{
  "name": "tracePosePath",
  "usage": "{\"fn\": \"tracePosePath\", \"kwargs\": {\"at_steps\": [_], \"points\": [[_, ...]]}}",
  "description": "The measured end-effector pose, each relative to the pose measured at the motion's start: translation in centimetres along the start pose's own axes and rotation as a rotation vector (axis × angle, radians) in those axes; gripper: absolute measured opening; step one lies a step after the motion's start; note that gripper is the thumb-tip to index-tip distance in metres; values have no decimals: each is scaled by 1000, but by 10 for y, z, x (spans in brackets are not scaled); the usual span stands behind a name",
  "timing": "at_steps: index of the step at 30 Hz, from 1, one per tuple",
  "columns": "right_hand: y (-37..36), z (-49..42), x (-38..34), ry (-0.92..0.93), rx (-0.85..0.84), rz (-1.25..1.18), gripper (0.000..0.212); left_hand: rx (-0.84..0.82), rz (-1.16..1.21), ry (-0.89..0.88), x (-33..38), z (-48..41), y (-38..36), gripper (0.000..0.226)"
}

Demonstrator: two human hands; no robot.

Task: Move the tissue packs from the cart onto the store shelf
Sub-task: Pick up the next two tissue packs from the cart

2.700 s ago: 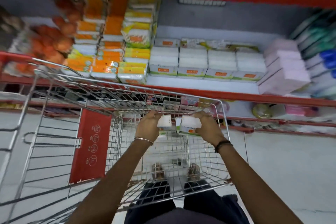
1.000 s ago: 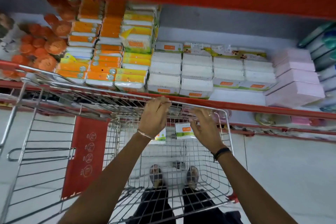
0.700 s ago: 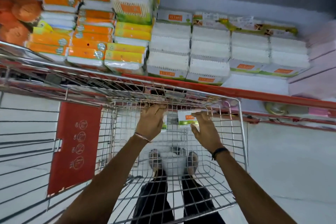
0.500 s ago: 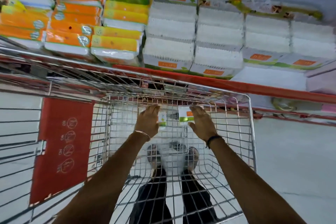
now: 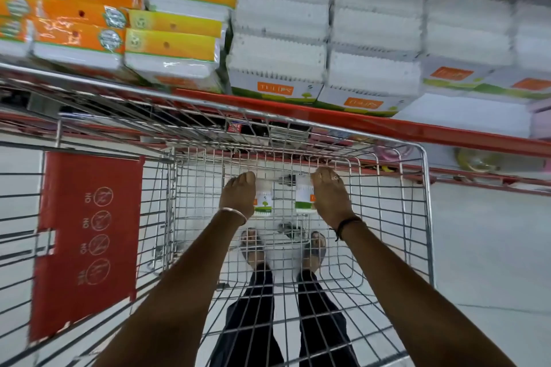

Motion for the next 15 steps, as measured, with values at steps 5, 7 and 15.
{"fn": "tracePosePath", "kwargs": {"at_steps": [5, 7, 15], "points": [[9, 26, 3, -6, -66, -151, 55, 37, 108, -62, 12, 31, 10, 66], [15, 39, 3, -13, -89, -194, 64, 49, 106, -102, 21, 44, 17, 68], [84, 80, 14, -39, -3, -344, 57, 185, 160, -134, 67, 88, 77, 64]]}}
Point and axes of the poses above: each hand's wrist, its own z-axis away from the middle knuckle, its own y-axis out of the back of the hand, x = y × z, the point moved 5 cm from there along -z, towards the middle knuckle, and after that the axes turned 11 degrees about z, right-handed, at the moved point
